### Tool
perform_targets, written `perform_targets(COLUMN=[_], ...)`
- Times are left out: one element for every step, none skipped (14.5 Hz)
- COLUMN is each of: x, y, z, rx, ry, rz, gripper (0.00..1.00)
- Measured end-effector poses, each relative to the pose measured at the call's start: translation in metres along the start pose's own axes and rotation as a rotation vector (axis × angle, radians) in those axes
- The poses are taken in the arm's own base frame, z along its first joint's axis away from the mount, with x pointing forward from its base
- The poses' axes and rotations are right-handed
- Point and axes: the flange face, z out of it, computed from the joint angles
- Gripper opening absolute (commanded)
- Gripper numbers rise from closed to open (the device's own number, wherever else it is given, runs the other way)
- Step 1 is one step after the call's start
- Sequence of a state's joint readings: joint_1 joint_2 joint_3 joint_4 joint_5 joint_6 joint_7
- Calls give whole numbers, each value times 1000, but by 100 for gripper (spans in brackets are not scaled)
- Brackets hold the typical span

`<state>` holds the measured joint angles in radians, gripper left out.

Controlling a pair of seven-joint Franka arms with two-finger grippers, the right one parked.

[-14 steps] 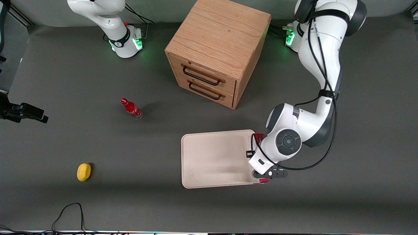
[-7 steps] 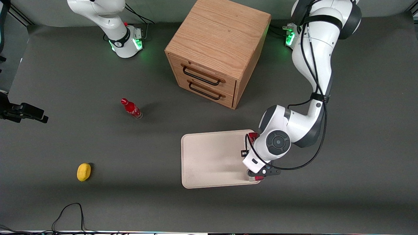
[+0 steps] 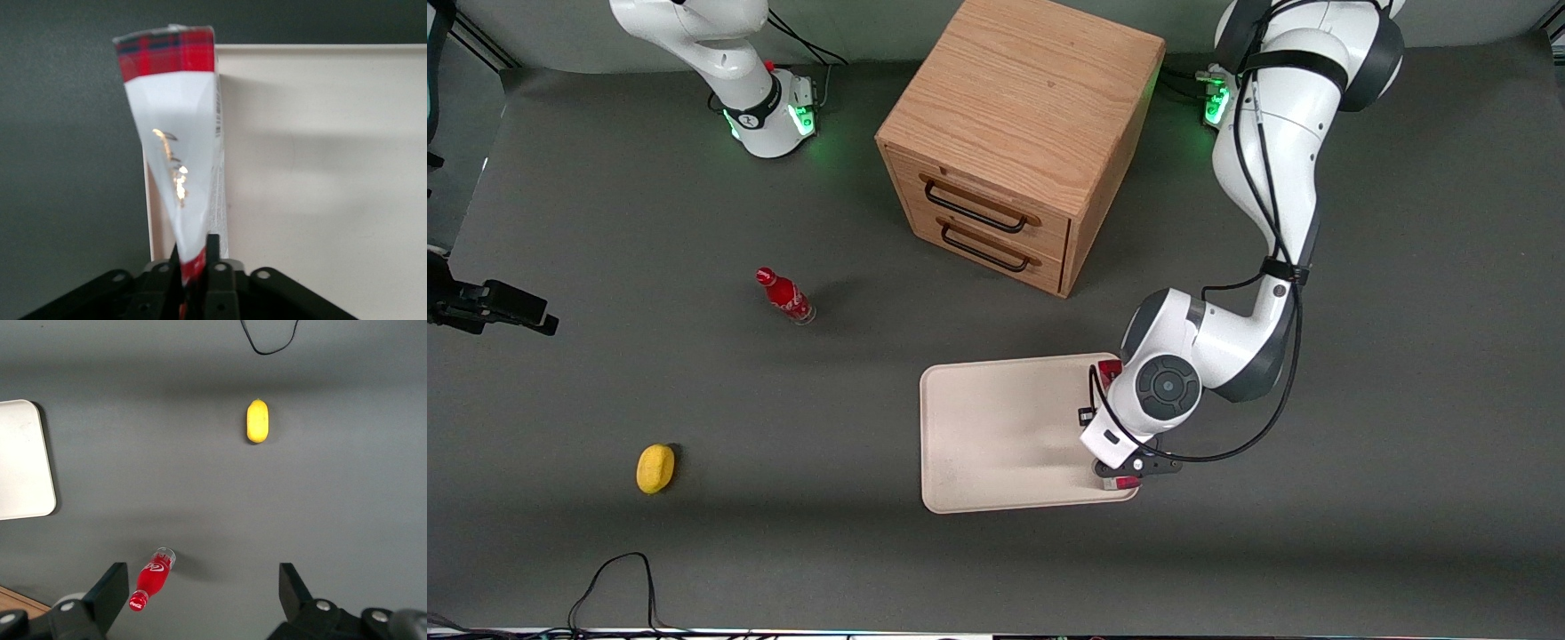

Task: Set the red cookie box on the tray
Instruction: 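Open the left gripper and raise it away from the tray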

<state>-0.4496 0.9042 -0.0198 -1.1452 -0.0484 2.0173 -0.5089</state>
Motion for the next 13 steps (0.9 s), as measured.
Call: perform_targets(x=[0, 1, 2, 2, 2, 1, 1, 1, 1, 0, -2, -7, -13], y=[2, 3, 4, 4, 4, 1, -7, -21, -43, -71, -102, -133, -163], z=[-2, -5, -12, -23, -39, -59, -82, -108, -137, -165, -190, -213, -233], rx=[-2, -6, -11, -16, -20, -17, -11, -3, 3, 8, 15, 23, 28], ry=[10, 22, 34, 47, 60, 65, 67, 66, 67, 68, 64, 56, 48], rz=[3, 6, 7, 8, 9, 8, 7, 10, 18, 19, 11, -3, -18], gripper=[100, 100, 100, 100, 100, 100, 100, 100, 100, 100, 100, 100, 100])
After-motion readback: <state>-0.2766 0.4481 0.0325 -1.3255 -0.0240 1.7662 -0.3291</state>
